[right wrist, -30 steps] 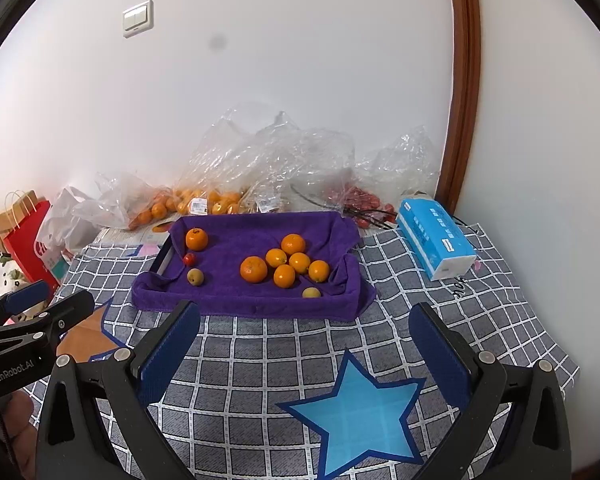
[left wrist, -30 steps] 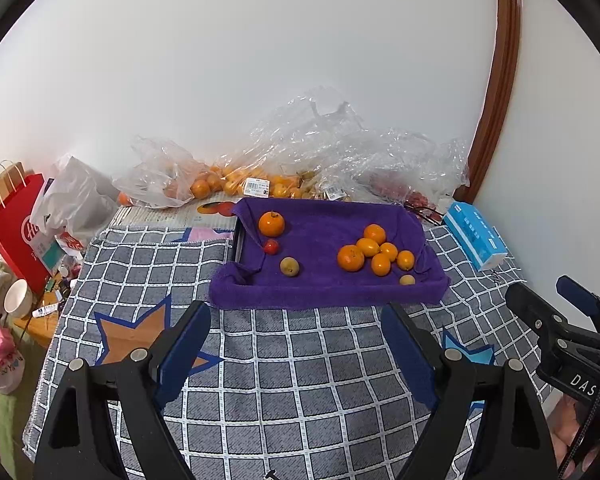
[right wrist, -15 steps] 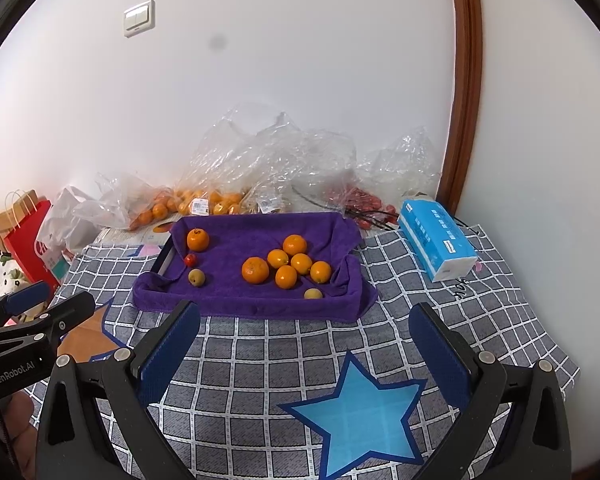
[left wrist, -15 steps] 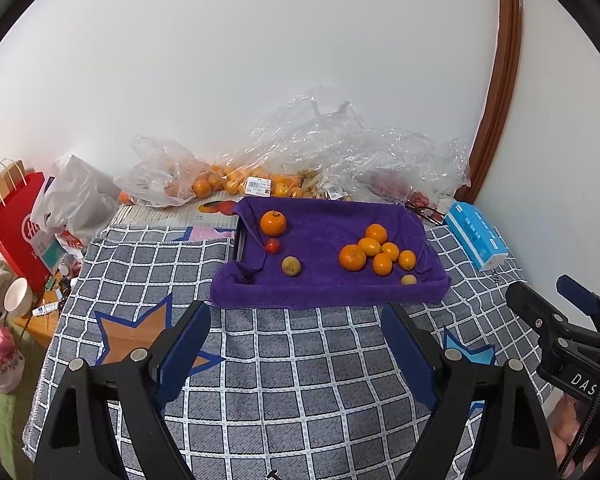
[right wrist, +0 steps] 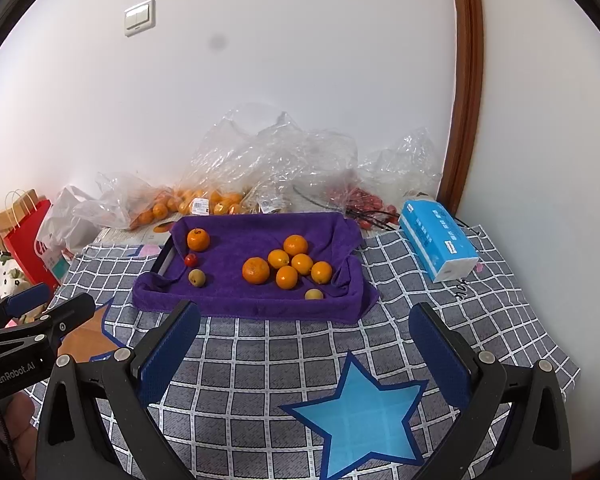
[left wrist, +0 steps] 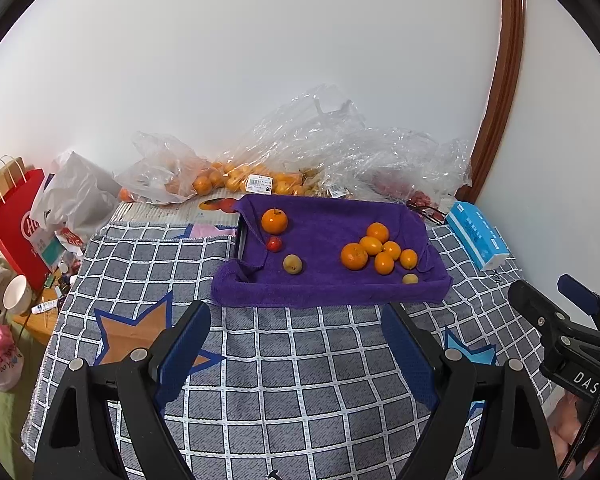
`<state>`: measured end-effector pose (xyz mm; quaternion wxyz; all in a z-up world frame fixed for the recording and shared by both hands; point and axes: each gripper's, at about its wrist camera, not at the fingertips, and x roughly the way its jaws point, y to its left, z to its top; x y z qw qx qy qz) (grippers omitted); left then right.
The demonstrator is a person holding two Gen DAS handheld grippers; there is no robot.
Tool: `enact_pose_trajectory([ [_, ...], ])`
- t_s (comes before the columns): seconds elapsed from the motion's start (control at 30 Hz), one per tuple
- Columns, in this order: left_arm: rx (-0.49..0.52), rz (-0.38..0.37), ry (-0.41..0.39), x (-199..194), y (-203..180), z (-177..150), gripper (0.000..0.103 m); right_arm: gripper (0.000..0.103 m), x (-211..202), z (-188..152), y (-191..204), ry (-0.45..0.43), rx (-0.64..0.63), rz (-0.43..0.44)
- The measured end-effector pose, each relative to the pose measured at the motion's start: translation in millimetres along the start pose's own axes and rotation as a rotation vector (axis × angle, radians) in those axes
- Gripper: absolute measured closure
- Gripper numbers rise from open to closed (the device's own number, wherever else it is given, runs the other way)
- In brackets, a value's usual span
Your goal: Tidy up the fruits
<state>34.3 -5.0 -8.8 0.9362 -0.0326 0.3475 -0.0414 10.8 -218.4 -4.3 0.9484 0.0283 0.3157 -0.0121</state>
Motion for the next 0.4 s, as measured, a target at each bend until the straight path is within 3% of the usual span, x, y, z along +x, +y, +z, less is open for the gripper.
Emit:
enact_pose_trajectory([
  [0.4,0.001,0.003,-0.003,-0.2,0.2,-0.2,0.016,0.0,0.9,-0.6,0.6,-0.001,-0.002,0.001],
])
